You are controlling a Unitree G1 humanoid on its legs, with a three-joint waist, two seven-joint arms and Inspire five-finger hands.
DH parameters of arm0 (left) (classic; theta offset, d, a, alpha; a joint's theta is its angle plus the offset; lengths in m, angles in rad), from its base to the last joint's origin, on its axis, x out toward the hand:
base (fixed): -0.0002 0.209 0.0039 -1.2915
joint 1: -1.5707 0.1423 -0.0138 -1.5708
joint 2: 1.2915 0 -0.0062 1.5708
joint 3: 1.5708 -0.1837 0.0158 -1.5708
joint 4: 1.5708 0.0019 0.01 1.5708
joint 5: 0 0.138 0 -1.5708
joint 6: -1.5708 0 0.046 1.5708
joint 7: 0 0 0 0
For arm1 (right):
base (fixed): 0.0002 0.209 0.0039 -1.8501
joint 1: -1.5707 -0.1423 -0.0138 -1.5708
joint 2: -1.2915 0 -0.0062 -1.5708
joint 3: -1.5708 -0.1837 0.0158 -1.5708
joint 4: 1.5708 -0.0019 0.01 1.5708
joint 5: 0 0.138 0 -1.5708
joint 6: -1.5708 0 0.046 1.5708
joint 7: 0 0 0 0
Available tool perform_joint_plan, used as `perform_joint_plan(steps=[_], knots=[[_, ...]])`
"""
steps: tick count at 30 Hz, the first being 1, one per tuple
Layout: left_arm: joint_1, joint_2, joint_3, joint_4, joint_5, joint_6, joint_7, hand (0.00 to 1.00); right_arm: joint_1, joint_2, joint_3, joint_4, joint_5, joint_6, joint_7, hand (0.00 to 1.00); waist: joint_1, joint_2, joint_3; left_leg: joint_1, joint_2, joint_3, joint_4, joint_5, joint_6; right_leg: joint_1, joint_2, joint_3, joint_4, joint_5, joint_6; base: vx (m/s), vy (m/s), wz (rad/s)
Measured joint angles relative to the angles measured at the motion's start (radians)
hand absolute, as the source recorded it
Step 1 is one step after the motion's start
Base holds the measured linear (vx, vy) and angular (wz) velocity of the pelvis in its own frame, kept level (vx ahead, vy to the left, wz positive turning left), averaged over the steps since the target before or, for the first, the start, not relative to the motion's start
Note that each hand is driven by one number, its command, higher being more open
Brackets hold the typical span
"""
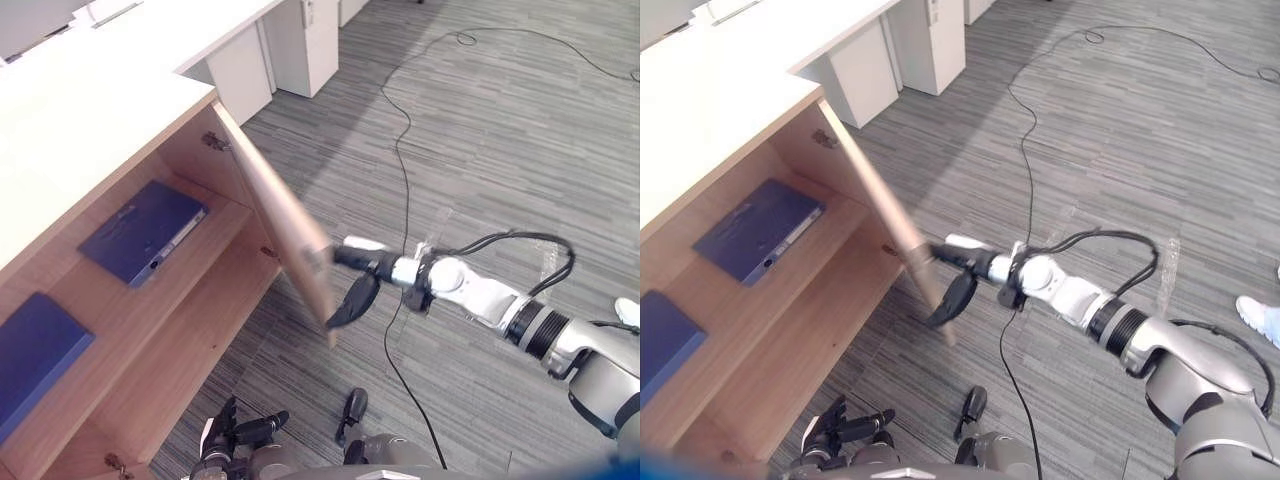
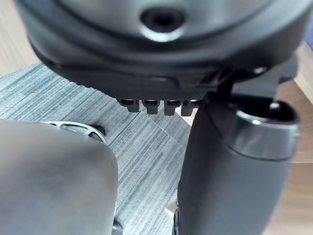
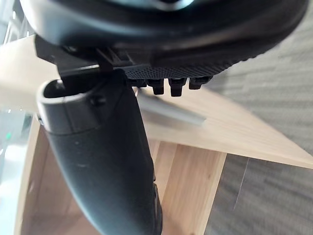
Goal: Walk over to the cabinet, pick up the folder, carry it to the office cabinet, place the folder inside the office cabinet, then close the office cabinet door
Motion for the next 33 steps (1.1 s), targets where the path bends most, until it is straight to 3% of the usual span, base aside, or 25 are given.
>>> perform_joint_plan(steps=[4, 8, 9, 10, 11, 12, 13, 14, 16, 17, 19, 21, 24, 26, 27, 28, 29, 30, 31, 32, 33], knots=[[0.006, -0.010, 0.054, -0.004, 0.017, 0.002, 0.009, 1.00, 0.066, 0.054, 0.079, -0.181, 0.121, -0.004, 0.143, 1.00, 0.016, -0.024, -0.016, -0.013, 0.002, -0.020, -0.010, -0.004, -0.006, -0.002, -0.001, -0.033, 0.000, -0.012, -0.010, 0.02, -0.088, 0.31], [0.024, -0.015, 0.100, -0.011, 0.017, 0.002, 0.009, 1.00, 0.097, 0.050, 0.131, -0.198, 0.118, -0.001, 0.209, 1.00, 0.019, -0.054, -0.034, -0.016, -0.008, -0.017, 0.004, -0.005, -0.006, -0.005, -0.018, -0.054, 0.017, -0.032, -0.004, 0.01, -0.023, 0.15], [0.032, -0.017, 0.113, -0.011, 0.017, 0.002, 0.011, 1.00, 0.132, 0.037, 0.132, -0.194, 0.113, 0.003, 0.215, 1.00, 0.021, -0.058, -0.040, -0.015, -0.018, -0.017, 0.012, -0.006, -0.005, -0.006, -0.021, -0.073, 0.027, -0.077, 0.033, 0.02, 0.016, 0.06], [0.039, -0.023, 0.117, -0.014, 0.017, 0.002, 0.012, 1.00, 0.149, 0.031, 0.133, -0.189, 0.113, 0.004, 0.217, 1.00, 0.027, -0.044, -0.044, -0.022, 0.003, -0.020, 0.002, -0.011, 0.001, -0.010, -0.018, -0.101, 0.058, -0.115, 0.056, 0.05, 0.102, 0.10], [0.047, -0.031, 0.120, -0.016, 0.016, 0.001, 0.013, 1.00, 0.184, 0.017, 0.133, -0.174, 0.113, 0.006, 0.222, 1.00, 0.024, -0.040, -0.041, -0.040, 0.030, -0.001, 0.060, -0.016, -0.024, -0.056, -0.078, -0.082, 0.274, -0.149, -0.042, 0.10, 0.126, 0.35], [0.045, -0.020, 0.127, -0.007, 0.014, 0.009, 0.014, 1.00, 0.227, 0.018, 0.132, -0.135, 0.112, 0.011, 0.227, 1.00, 0.023, -0.045, -0.043, -0.056, 0.038, -0.004, 0.119, -0.023, -0.011, -0.038, -0.087, -0.090, 0.279, -0.181, -0.001, 0.09, 0.104, 0.47], [0.043, -0.020, 0.126, -0.007, 0.014, 0.010, 0.017, 1.00, 0.251, 0.016, 0.130, -0.116, 0.110, 0.018, 0.228, 1.00, 0.023, -0.045, -0.044, -0.067, 0.043, 0.007, 0.141, -0.018, 0.012, -0.028, -0.088, -0.101, 0.267, -0.181, 0.000, 0.06, 0.005, 0.72], [0.034, -0.021, 0.124, -0.007, 0.014, 0.011, 0.014, 1.00, 0.313, 0.004, 0.093, -0.093, 0.102, 0.024, 0.228, 1.00, 0.024, -0.044, -0.043, -0.089, 0.053, 0.065, 0.180, -0.003, 0.045, -0.015, -0.100, -0.133, 0.248, -0.175, 0.009, -0.02, -0.023, 0.72], [0.022, -0.024, 0.124, -0.006, 0.015, 0.012, 0.015, 1.00, 0.430, 0.007, -0.008, -0.048, 0.060, 0.034, 0.220, 1.00, 0.021, -0.039, -0.041, -0.098, 0.060, 0.218, 0.207, 0.005, 0.080, -0.001, -0.131, -0.180, 0.228, -0.162, 0.028, -0.05, 0.055, 0.91], [0.020, -0.028, 0.121, -0.006, 0.015, 0.012, 0.014, 1.00, 0.515, 0.050, -0.114, 0.010, 0.032, 0.037, 0.211, 1.00, 0.021, -0.032, -0.043, -0.091, 0.063, 0.310, 0.204, 0.002, 0.090, 0.008, -0.148, -0.214, 0.210, -0.150, 0.044, -0.04, 0.083, 0.66], [0.021, -0.028, 0.121, 0.004, 0.014, 0.012, 0.012, 1.00, 0.571, 0.133, -0.206, 0.107, 0.021, 0.036, 0.174, 1.00, 0.020, -0.031, -0.042, -0.059, 0.059, 0.375, 0.174, 0.001, 0.091, 0.028, -0.168, -0.248, 0.193, -0.138, 0.059, -0.01, 0.067, 0.41], [0.020, -0.026, 0.116, 0.027, 0.014, 0.012, 0.009, 1.00, 0.588, 0.249, -0.304, 0.269, -0.041, 0.036, 0.116, 1.00, 0.017, -0.029, -0.041, -0.027, 0.019, 0.383, 0.117, 0.012, 0.095, 0.065, -0.186, -0.282, 0.157, -0.114, 0.090, -0.01, 0.102, 0.40], [0.019, -0.034, 0.092, 0.039, 0.007, 0.012, 0.007, 1.00, 0.585, 0.423, -0.478, 0.550, -0.160, 0.030, -0.008, 1.00, 0.019, -0.017, -0.045, -0.001, -0.074, 0.306, 0.018, 0.025, 0.109, 0.125, -0.245, -0.377, 0.138, -0.080, 0.117, 0.02, 0.147, 0.83], [0.015, -0.035, 0.069, 0.037, 0.005, 0.012, 0.007, 1.00, 0.575, 0.493, -0.592, 0.709, -0.270, 0.027, -0.095, 1.00, 0.021, -0.005, -0.054, 0.004, -0.142, 0.243, -0.037, 0.037, 0.125, 0.136, -0.335, -0.462, 0.238, -0.121, 0.147, 0.10, 0.210, 1.48], [0.014, -0.037, 0.054, 0.035, 0.005, 0.012, 0.008, 1.00, 0.574, 0.508, -0.642, 0.785, -0.342, 0.029, -0.134, 1.00, 0.021, -0.005, -0.057, 0.005, -0.185, 0.191, -0.072, 0.044, 0.134, 0.143, -0.432, -0.519, 0.374, -0.165, 0.163, 0.14, 0.232, 1.80], [0.011, -0.035, 0.038, 0.039, 0.006, 0.017, 0.013, 1.00, 0.578, 0.516, -0.685, 0.841, -0.390, 0.039, -0.158, 1.00, 0.021, -0.001, -0.060, 0.008, -0.225, 0.128, -0.095, 0.070, 0.151, 0.149, -0.530, -0.540, 0.528, -0.186, 0.144, 0.17, 0.278, 1.80], [0.010, -0.034, 0.035, 0.038, 0.006, 0.021, 0.015, 1.00, 0.578, 0.524, -0.710, 0.864, -0.409, 0.045, -0.171, 1.00, 0.023, -0.002, -0.059, 0.009, -0.243, 0.098, -0.097, 0.072, 0.160, 0.147, -0.570, -0.516, 0.596, -0.187, 0.117, 0.15, 0.203, 1.83], [0.008, -0.027, 0.026, 0.038, 0.006, 0.031, 0.025, 1.00, 0.579, 0.552, -0.771, 0.908, -0.438, 0.047, -0.205, 1.00, 0.022, -0.007, -0.058, 0.018, -0.272, 0.030, -0.100, 0.070, 0.182, 0.118, -0.630, -0.403, 0.718, -0.163, 0.058, 0.17, 0.148, 1.66], [0.002, -0.019, 0.017, 0.040, 0.006, 0.038, 0.037, 1.00, 0.579, 0.585, -0.842, 0.939, -0.438, 0.044, -0.238, 1.00, 0.028, -0.007, -0.056, 0.015, -0.276, -0.034, -0.096, 0.075, 0.194, 0.078, -0.608, -0.246, 0.729, -0.230, 0.107, 0.17, 0.101, 1.66], [0.002, -0.014, 0.012, 0.040, 0.005, 0.042, 0.043, 1.00, 0.581, 0.605, -0.878, 0.946, -0.437, 0.043, -0.251, 1.00, 0.028, -0.008, -0.056, 0.008, -0.276, -0.069, -0.091, 0.076, 0.193, 0.068, -0.582, -0.166, 0.702, -0.249, 0.133, 0.16, 0.020, 1.58], [0.004, -0.003, -0.008, 0.042, 0.005, 0.049, 0.051, 1.00, 0.588, 0.637, -0.935, 0.956, -0.436, 0.040, -0.268, 1.00, 0.035, -0.009, -0.056, -0.001, -0.282, -0.132, -0.086, 0.076, 0.192, 0.054, -0.531, -0.018, 0.641, -0.266, 0.165, 0.15, -0.038, 1.74]])
